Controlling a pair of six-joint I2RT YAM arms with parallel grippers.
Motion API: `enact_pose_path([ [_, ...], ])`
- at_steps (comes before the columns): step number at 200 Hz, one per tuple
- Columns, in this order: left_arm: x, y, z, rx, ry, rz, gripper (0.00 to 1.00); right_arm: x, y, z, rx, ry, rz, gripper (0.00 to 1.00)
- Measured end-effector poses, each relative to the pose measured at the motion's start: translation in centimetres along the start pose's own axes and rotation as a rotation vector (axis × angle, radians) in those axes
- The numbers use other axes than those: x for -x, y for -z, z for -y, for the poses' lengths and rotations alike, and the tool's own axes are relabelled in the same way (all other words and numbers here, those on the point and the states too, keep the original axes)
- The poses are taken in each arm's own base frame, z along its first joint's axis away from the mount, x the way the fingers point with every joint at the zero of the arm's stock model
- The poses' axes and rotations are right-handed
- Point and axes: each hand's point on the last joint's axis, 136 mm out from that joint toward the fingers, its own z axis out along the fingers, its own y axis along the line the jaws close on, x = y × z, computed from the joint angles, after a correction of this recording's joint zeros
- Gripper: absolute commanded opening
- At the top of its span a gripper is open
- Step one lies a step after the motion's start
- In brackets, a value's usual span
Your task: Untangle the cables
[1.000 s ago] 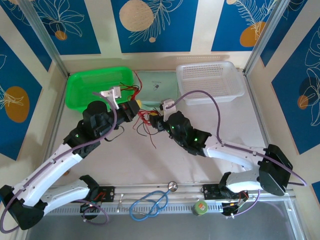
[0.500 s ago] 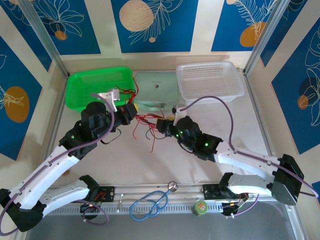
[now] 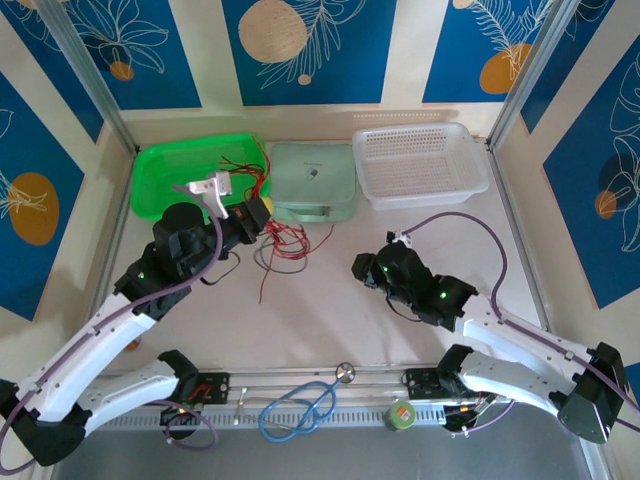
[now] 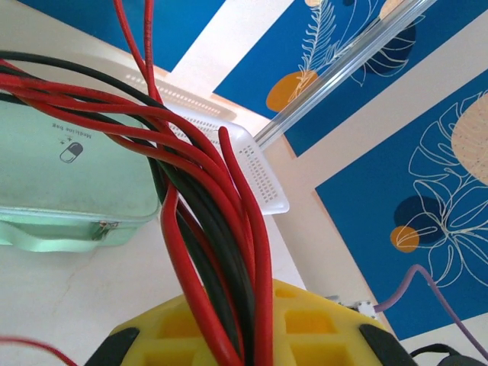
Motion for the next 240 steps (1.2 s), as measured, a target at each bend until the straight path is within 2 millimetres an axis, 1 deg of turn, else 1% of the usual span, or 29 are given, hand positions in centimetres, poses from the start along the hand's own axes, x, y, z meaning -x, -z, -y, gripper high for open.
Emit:
enact_pose_path([
  [20,0.2,-0.1,0.2,-0.007,0.001,0.008,0.0,-0.6,0.0,-0.3,0.001,0.028,-0.029,0.56],
  [33,0.2,-0.2,0.2,-0.01,0.004,0.01,0.0,-0.7,0.2,-1.2,0.016,0.09,-0.042,0.62],
  [58,-0.1,-0.8,-0.1,0.001,0.004,-0.004,0.0,0.0,1.7,-4.4,0.111,0.302,-0.021,0.69],
  [80,-0.8,-1.5,-0.4,0.009,0.004,-0.034,0.0,0.5,3.2,-7.0,0.201,0.519,0.015,0.71],
  [100,-1.5,-2.1,-0.5,0.013,0.001,-0.07,0.0,0.8,4.0,-8.8,0.261,0.691,0.039,0.72],
  [121,-1.9,-2.5,-0.3,0.012,-0.004,-0.107,0.0,1.1,3.9,-10.8,0.305,0.846,0.07,0.72],
  [150,-2.2,-3.1,0.3,-0.002,-0.005,-0.147,0.0,0.8,2.2,-13.3,0.345,1.025,0.084,0.71],
  [169,-2.4,-3.3,0.7,-0.016,-0.004,-0.168,0.0,0.6,1.2,-14.5,0.361,1.099,0.088,0.69],
  [182,-2.6,-3.3,0.8,-0.023,-0.006,-0.183,0.0,0.6,0.8,-15.1,0.367,1.132,0.101,0.67],
  [194,-2.9,-3.3,0.8,-0.023,-0.009,-0.198,0.0,0.8,0.6,-15.4,0.367,1.149,0.115,0.61],
  [203,-3.0,-3.3,0.8,-0.025,-0.013,-0.204,0.0,1.1,0.6,-15.6,0.366,1.165,0.131,0.57],
  [218,-3.2,-3.3,0.7,-0.022,-0.023,-0.215,0.0,1.4,0.7,-15.9,0.364,1.177,0.151,0.55],
  [240,-3.3,-3.2,0.6,-0.014,-0.032,-0.225,0.0,1.5,0.8,-16.0,0.367,1.186,0.162,0.48],
])
